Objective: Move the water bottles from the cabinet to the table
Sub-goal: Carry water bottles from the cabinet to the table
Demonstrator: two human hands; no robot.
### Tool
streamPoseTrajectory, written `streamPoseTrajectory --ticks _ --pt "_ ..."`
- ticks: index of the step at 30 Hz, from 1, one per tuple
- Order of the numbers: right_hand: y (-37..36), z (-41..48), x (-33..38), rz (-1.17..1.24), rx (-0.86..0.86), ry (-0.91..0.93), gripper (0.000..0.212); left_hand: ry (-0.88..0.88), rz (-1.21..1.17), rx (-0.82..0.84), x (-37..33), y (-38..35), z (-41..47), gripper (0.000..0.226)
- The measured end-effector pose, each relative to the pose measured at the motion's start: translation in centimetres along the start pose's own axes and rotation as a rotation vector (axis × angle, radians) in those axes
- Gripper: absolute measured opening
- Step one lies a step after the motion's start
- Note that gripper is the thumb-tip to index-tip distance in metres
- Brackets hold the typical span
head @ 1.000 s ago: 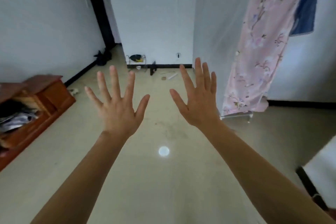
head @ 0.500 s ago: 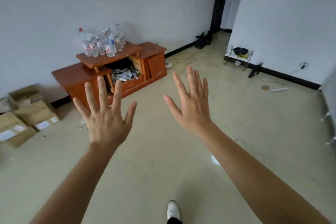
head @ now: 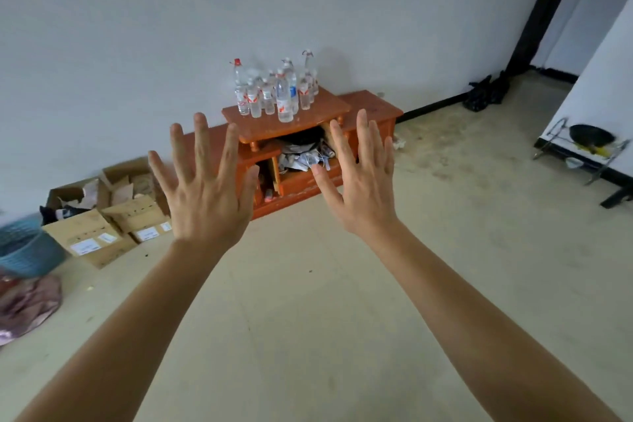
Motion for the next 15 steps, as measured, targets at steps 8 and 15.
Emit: streamPoseTrajectory --ticks 8,15 --pt "-17.6 13.2 1.2 0.001 0.082 0.02 0.073 0.08 0.029 0.063 10.8 -13.8 12.1 0.066" --pt "-28.9 23.5 -1.4 -0.024 0.086 -0.013 0.073 0.016 0.028 0.084 16.1 -25.0 24.2 0.063"
Point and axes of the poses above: each hand's wrist, its own z-axis towards the middle knuckle, its own y-axis out of the back of the hand, x = y × z, the point moved 1 cm from there along z, towards the middle knuckle, and after that the axes turned 6 degrees about -x, right-handed, at the moved point
